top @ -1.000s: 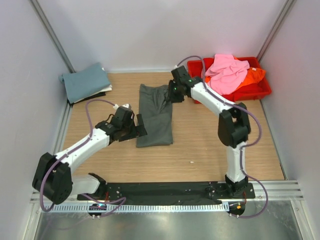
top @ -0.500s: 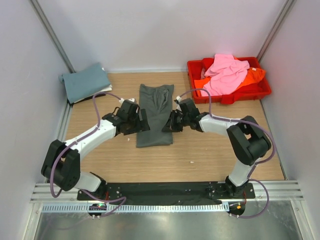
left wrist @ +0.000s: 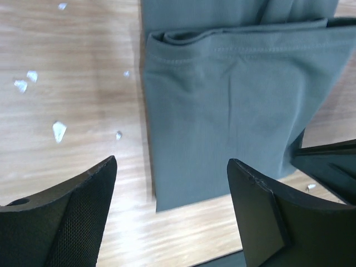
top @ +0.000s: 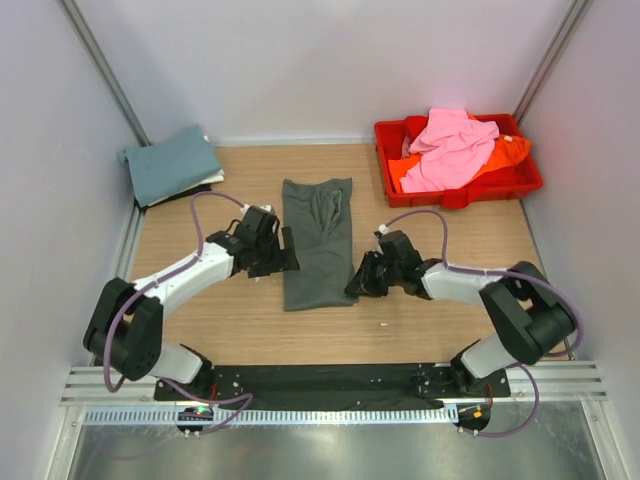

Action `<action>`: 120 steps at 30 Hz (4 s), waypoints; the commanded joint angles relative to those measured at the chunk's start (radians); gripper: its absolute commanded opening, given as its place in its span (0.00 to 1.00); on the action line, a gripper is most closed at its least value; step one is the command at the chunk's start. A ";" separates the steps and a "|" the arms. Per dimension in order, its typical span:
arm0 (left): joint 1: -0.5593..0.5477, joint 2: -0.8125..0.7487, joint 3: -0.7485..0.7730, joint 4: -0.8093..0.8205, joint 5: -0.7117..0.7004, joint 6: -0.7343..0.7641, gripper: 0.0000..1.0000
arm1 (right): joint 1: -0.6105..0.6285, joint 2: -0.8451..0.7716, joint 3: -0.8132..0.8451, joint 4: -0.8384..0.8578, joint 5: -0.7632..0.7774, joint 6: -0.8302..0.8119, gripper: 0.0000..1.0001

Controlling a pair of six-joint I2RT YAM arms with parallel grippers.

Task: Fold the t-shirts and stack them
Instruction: Fold the tshirt

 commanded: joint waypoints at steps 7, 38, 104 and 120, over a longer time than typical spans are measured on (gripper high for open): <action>-0.007 -0.329 -0.137 -0.090 0.022 -0.090 0.95 | 0.010 -0.383 0.151 -0.428 0.146 -0.148 0.85; -0.113 -0.191 -0.442 0.344 0.084 -0.333 0.66 | 0.008 -0.116 -0.088 -0.045 0.042 -0.044 0.45; 0.091 0.030 0.384 -0.154 0.264 -0.100 0.00 | -0.175 -0.104 0.582 -0.633 0.130 -0.299 0.01; 0.269 0.756 1.208 -0.298 0.408 0.029 1.00 | -0.345 0.326 1.117 -0.662 0.096 -0.374 0.76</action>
